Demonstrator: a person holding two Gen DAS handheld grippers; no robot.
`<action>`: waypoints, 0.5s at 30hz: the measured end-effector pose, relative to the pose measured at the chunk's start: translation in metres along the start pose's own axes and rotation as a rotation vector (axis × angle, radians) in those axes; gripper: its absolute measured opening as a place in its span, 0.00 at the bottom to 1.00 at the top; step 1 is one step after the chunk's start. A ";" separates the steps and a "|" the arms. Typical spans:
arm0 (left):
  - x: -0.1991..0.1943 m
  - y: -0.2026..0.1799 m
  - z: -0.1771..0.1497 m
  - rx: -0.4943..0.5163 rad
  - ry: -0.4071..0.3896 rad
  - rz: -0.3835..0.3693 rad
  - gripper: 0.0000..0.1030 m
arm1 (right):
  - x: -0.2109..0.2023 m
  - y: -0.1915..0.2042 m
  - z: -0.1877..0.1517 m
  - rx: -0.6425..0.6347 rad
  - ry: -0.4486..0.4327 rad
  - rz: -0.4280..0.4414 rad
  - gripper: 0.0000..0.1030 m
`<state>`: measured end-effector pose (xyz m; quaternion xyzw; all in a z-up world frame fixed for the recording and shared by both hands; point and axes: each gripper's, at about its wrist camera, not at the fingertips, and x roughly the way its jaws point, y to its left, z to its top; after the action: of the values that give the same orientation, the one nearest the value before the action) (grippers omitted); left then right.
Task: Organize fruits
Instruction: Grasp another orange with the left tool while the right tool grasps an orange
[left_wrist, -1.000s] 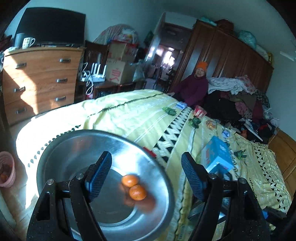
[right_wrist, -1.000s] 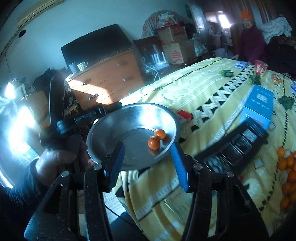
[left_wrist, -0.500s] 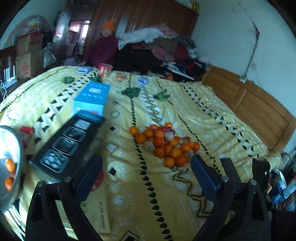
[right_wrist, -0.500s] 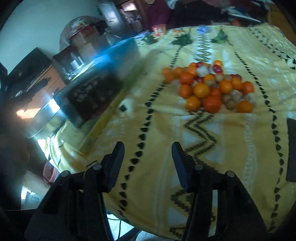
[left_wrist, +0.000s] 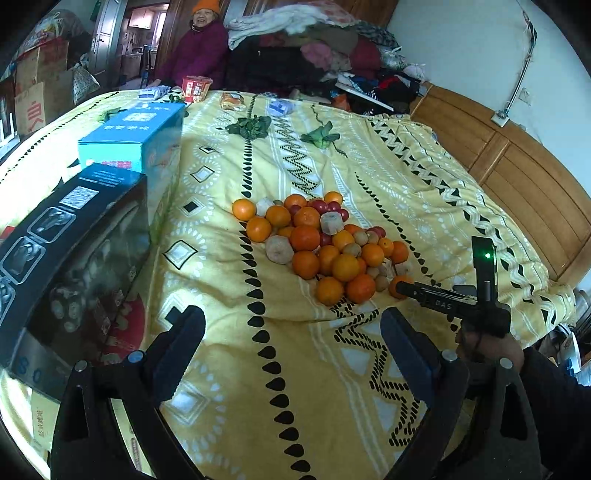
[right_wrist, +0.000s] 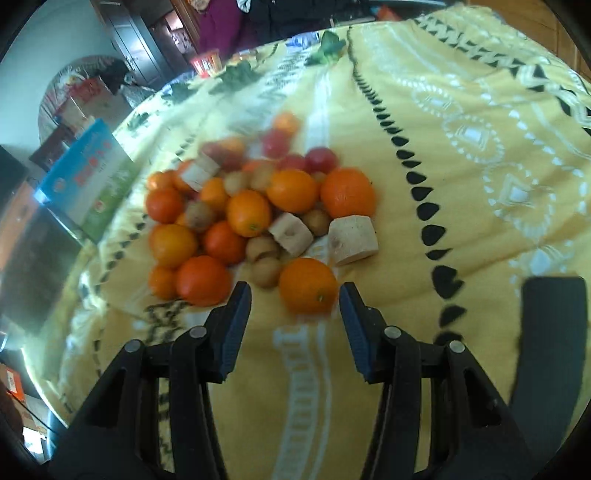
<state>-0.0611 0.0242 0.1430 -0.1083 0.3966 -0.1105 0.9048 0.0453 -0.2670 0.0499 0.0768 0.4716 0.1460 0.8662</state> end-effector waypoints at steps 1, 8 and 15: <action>0.006 -0.003 0.001 0.005 0.007 -0.009 0.94 | 0.004 -0.003 -0.001 -0.001 0.003 0.001 0.49; 0.071 -0.028 0.017 0.062 0.072 -0.091 0.80 | 0.000 -0.010 -0.018 0.013 -0.052 0.025 0.36; 0.146 -0.044 0.033 0.066 0.146 -0.137 0.67 | -0.022 -0.007 -0.039 0.040 -0.086 0.103 0.36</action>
<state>0.0544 -0.0562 0.0764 -0.0970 0.4493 -0.1927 0.8670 0.0029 -0.2807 0.0444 0.1246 0.4320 0.1774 0.8754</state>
